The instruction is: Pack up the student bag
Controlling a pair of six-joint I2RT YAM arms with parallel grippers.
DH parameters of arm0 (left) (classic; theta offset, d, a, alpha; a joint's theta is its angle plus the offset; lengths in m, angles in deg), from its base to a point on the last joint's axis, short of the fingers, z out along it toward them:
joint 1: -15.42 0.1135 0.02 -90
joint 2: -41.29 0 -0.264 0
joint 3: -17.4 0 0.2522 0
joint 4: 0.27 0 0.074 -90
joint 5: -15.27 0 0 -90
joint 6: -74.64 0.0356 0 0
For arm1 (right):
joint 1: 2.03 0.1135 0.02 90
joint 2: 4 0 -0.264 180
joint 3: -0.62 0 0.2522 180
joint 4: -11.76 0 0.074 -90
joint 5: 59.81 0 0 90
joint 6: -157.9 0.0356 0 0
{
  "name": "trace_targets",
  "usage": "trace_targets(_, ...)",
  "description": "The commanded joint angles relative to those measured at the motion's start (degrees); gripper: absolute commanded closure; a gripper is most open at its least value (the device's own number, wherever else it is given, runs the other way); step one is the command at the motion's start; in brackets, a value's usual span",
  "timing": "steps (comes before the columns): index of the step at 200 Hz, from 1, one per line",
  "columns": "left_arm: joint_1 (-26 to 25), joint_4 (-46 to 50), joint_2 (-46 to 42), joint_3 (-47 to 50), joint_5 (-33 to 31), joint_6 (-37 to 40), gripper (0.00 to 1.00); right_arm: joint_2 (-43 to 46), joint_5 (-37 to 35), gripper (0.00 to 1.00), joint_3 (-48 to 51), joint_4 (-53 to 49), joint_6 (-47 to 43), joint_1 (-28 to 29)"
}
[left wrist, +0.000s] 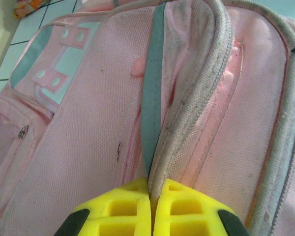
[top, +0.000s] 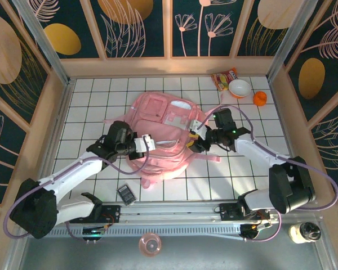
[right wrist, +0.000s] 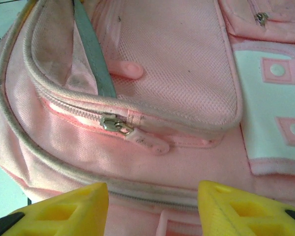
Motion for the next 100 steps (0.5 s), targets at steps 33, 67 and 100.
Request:
trace_targets(33, 0.9, -9.0, -3.1, 1.1, 6.1, -6.6, 1.00, -6.4, 6.5, 0.49, -4.7, 1.7, -3.9, 2.5)
trace_targets(67, 1.1, -10.3, -3.0, 1.1, 6.3, -7.3, 1.00, -9.0, 10.1, 0.54, -7.2, -2.3, -4.5, 2.8)
trace_targets(100, 1.1, -11.4, -2.2, 1.0, 5.8, -7.8, 1.00, -7.7, 13.5, 0.62, -7.9, -8.4, -5.1, 2.9)
